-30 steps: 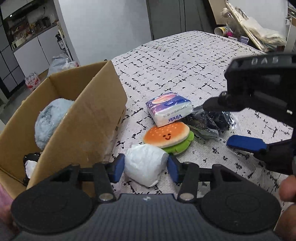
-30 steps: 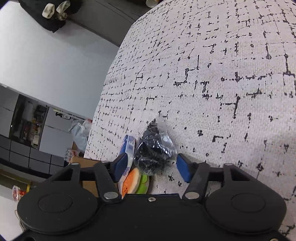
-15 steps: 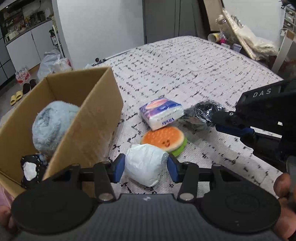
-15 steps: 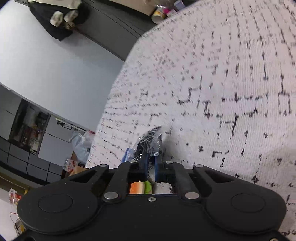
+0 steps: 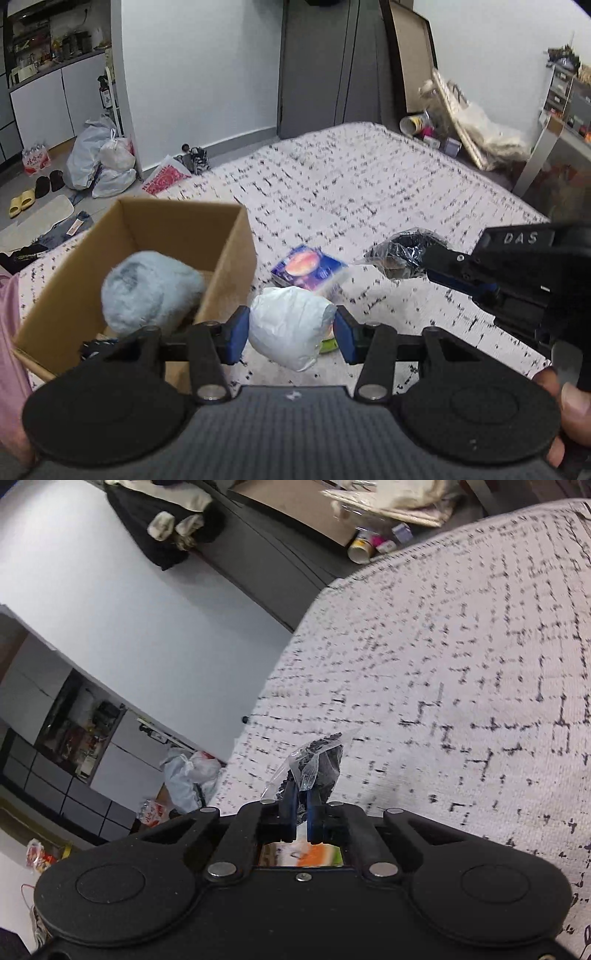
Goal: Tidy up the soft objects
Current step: 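Carry the white ball and black bag over the box with both grippers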
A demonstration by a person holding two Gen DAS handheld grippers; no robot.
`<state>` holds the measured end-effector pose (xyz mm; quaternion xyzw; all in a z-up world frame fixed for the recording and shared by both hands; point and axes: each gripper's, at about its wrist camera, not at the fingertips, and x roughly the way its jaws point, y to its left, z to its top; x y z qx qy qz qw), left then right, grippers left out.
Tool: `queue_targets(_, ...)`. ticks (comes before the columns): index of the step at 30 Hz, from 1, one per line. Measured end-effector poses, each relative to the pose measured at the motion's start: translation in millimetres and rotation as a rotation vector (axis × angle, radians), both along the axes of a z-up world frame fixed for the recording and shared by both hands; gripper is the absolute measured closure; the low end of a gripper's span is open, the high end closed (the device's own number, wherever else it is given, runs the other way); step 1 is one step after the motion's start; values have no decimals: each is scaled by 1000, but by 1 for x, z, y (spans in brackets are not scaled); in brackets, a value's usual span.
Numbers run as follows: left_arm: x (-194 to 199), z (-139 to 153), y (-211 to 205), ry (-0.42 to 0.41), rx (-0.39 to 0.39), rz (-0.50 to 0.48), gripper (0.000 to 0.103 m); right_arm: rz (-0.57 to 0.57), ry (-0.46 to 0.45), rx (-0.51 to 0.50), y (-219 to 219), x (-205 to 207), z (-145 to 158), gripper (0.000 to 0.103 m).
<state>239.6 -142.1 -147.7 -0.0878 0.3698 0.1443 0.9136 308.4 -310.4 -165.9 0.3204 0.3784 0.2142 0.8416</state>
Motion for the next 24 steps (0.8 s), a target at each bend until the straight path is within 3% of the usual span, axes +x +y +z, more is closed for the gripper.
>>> queue_targets(24, -42, 50, 117, -48, -41, 123, 55, 207, -161, -38, 71, -40, 59, 98)
